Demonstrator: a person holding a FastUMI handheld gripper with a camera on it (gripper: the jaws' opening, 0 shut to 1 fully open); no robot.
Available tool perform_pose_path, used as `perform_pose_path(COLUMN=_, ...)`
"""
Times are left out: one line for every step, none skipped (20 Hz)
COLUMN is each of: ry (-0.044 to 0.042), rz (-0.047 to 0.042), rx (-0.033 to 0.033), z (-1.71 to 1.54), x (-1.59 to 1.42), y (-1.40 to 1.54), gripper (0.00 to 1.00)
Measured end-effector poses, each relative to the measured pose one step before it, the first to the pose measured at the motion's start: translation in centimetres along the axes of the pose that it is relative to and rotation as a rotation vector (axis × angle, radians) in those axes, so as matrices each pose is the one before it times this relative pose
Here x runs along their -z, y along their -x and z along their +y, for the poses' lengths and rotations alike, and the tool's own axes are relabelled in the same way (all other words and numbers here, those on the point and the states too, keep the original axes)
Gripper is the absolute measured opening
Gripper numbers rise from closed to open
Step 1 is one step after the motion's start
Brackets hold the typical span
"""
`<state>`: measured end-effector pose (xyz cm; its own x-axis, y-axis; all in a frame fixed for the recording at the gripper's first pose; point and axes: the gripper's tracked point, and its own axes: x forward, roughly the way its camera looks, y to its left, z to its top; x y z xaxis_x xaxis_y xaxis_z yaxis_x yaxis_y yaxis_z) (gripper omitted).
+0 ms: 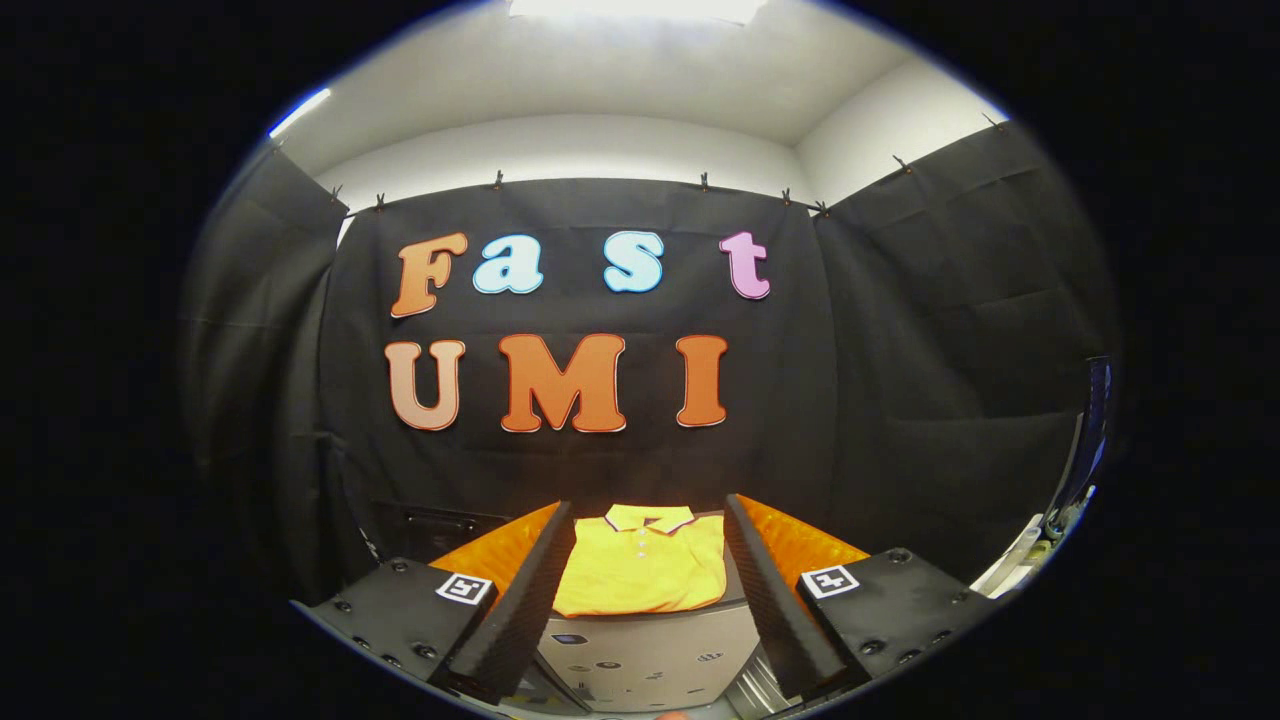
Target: Put the clothes into the washing machine and then close the washing machine lid.
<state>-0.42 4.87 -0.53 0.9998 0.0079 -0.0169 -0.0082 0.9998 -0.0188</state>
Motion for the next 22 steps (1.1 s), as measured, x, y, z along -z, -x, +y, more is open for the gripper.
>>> perform_pose_path(ry=0.00262, rz=-0.00118, rx=0.00391, z=0.221, x=-0.137, y=0.070, gripper=0.97)
perform_pose_path(ry=0.00310, rz=-0.00125, rx=0.00759, z=0.135, x=0.003, y=0.046, gripper=0.97)
perform_pose_path(ry=0.00217, rz=-0.00001, rx=0.00841, z=0.051, x=0.042, y=-0.097, gripper=0.96)
perform_pose_path(ry=0.00127, rz=0.00063, rx=0.00495, z=0.233, x=-0.118, y=0.060, gripper=0.96)
perform_pose_path(ry=0.00125, rz=-0.00058, rx=0.00338, z=0.409, x=-0.088, y=0.067, gripper=0.96)
perform_pose_path(ry=0.00262, rz=-0.00264, rx=0.00602, z=0.233, x=-0.138, y=0.033, gripper=0.96)
perform_pose_path(ry=0.00516, rz=-0.00238, rx=0.01034, z=0.099, x=-0.291, y=-0.208, gripper=0.96)
perform_pose_path(ry=0.00430, rz=0.00080, rx=0.02285, z=-0.094, x=-0.077, y=-0.274, gripper=0.96)
perform_pose_path(ry=0.00519, rz=0.00629, rx=0.01770, z=-0.049, x=0.111, y=-0.195, gripper=0.96)
perform_pose_path(ry=0.00588, rz=0.01122, rx=0.00800, z=0.269, x=0.059, y=-0.354, gripper=0.97)
perform_pose_path(ry=0.00325, rz=0.01101, rx=0.00262, z=0.511, x=0.029, y=-0.536, gripper=0.97)
perform_pose_path(ry=0.00139, rz=0.01285, rx=0.00434, z=0.429, x=0.051, y=-0.550, gripper=0.97)
perform_pose_path(ry=0.00060, rz=0.01320, rx=0.00522, z=0.227, x=-0.104, y=-0.697, gripper=0.97)
perform_pose_path(ry=-0.00095, rz=0.01111, rx=0.00826, z=0.281, x=-0.122, y=-0.837, gripper=0.96)
perform_pose_path(ry=-0.00335, rz=0.01288, rx=0.00607, z=0.149, x=0.199, y=-0.880, gripper=0.97)
perform_pose_path(ry=-0.00505, rz=0.01855, rx=0.00058, z=0.280, x=0.120, y=-1.120, gripper=0.97)
perform_pose_path(ry=-0.00744, rz=0.02148, rx=-0.00942, z=0.448, x=0.385, y=-1.280, gripper=0.97)
perform_pose_path(ry=-0.01025, rz=0.02430, rx=-0.01957, z=0.560, x=0.307, y=-1.553, gripper=0.97)
perform_pose_path(ry=-0.01136, rz=0.02545, rx=-0.01982, z=0.552, x=0.590, y=-1.529, gripper=0.96)
perform_pose_path(ry=-0.00406, rz=0.02442, rx=-0.01858, z=0.320, x=0.373, y=-1.567, gripper=0.97)
perform_pose_path(ry=0.00202, rz=0.02851, rx=-0.01140, z=-0.226, x=0.512, y=-1.530, gripper=0.97)
perform_pose_path(ry=0.00284, rz=0.02951, rx=-0.00900, z=-0.253, x=0.449, y=-1.383, gripper=0.97)
